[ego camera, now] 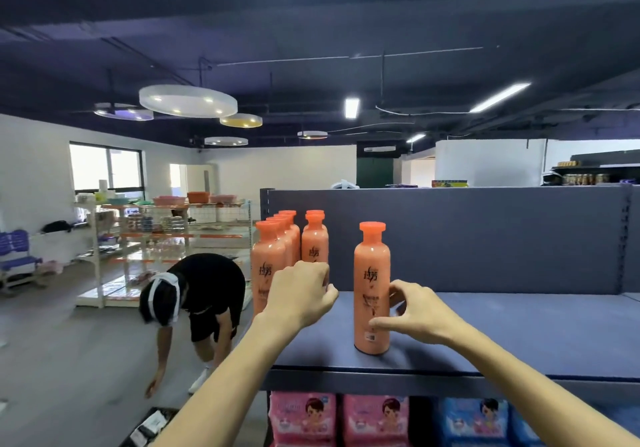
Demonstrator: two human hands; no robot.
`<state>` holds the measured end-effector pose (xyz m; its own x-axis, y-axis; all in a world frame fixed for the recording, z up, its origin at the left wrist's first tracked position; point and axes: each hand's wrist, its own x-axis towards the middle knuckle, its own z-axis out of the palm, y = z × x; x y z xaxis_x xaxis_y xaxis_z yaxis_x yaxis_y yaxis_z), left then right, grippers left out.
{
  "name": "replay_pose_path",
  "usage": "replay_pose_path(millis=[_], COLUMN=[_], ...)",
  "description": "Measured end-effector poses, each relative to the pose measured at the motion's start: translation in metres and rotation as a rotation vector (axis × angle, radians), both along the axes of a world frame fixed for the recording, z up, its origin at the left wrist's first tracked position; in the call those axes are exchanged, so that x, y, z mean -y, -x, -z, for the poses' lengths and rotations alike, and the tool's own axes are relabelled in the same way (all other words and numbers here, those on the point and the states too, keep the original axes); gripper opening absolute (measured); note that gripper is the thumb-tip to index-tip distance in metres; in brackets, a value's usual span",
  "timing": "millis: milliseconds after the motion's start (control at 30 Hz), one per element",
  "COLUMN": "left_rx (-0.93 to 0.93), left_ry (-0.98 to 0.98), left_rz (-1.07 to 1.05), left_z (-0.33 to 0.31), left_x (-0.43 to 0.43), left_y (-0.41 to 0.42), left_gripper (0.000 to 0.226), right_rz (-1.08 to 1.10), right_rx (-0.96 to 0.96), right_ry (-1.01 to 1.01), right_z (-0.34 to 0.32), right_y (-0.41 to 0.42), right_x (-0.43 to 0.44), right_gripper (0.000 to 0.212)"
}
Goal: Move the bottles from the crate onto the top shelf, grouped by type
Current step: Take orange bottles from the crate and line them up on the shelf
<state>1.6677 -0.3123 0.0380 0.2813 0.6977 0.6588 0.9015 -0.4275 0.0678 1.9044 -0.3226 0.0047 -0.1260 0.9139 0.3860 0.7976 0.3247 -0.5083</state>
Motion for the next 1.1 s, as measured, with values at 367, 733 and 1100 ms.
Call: replay_pose_path(millis=[367,733,1100], left_rx=[0.024,0.069,0.057], left_ry=[-0.010,-0.025,-0.004], left_rz=[-0.019,-0.057,-0.095], left_z=[0.001,0.008,0.019], left_x=[0.004,0.016,0.019], left_y=[0.008,0.033,0.045], left_gripper=[0.023,0.024,0.024], right_rz=[-0.042,-0.062,-0.027], right_rx=[-0.026,-0.050,-0.115], right_ry=[-0.051,0.008,0.029], right_z=[0.010,0.010,0.015], right_y=[0.047,0.082,0.110], right_x=[-0.024,-0.050,-0.065], right_gripper=[0.050,0.051,0.049])
